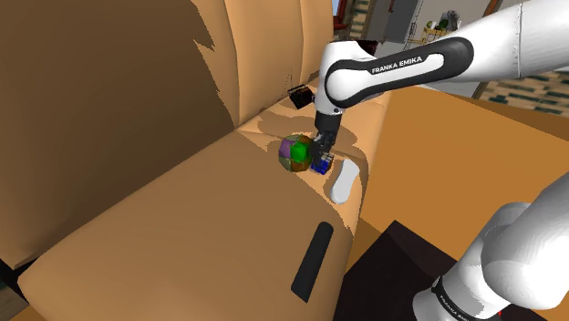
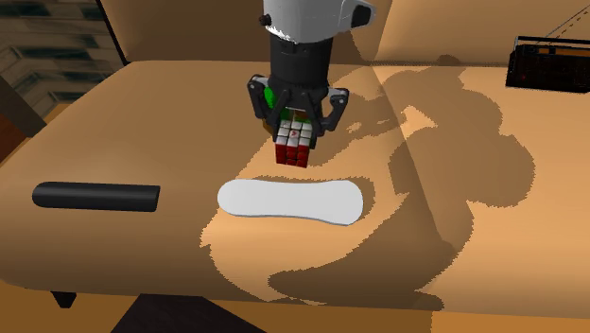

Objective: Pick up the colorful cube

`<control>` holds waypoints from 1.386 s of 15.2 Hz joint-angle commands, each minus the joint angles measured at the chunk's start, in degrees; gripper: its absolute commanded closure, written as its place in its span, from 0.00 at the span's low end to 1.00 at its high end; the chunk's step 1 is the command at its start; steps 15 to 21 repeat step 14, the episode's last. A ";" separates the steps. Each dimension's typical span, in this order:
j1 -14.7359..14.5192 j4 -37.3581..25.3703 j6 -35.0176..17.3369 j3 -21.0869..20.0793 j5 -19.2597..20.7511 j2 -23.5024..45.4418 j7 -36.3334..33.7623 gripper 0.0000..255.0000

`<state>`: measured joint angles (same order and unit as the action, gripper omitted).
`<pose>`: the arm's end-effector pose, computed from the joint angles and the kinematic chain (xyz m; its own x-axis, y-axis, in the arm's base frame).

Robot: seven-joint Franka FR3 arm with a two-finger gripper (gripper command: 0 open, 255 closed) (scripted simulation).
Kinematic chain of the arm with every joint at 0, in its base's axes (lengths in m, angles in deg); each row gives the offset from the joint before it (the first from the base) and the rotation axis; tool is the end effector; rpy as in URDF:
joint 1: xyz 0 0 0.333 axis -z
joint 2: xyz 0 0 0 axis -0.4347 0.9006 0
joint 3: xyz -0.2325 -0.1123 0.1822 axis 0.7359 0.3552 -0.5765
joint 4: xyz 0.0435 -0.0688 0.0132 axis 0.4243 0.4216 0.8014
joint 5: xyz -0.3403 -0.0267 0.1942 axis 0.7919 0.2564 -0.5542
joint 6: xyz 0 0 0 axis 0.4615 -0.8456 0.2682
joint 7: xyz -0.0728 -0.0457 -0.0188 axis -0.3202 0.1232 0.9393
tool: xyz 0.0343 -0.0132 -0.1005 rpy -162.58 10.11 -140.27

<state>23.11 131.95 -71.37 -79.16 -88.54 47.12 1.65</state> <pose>0.4970 0.0286 0.4391 0.9763 0.2053 -0.0686 0.2032 -0.9785 -0.0363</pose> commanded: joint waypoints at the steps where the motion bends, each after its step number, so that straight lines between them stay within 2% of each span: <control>1: 0.00 -1.13 1.52 0.00 0.01 -0.38 -0.05 1.00; 12: 0.02 -7.85 9.97 0.03 0.08 -2.11 -0.24 1.00; 21: 0.02 -7.95 10.09 0.03 0.08 -2.13 -0.25 1.00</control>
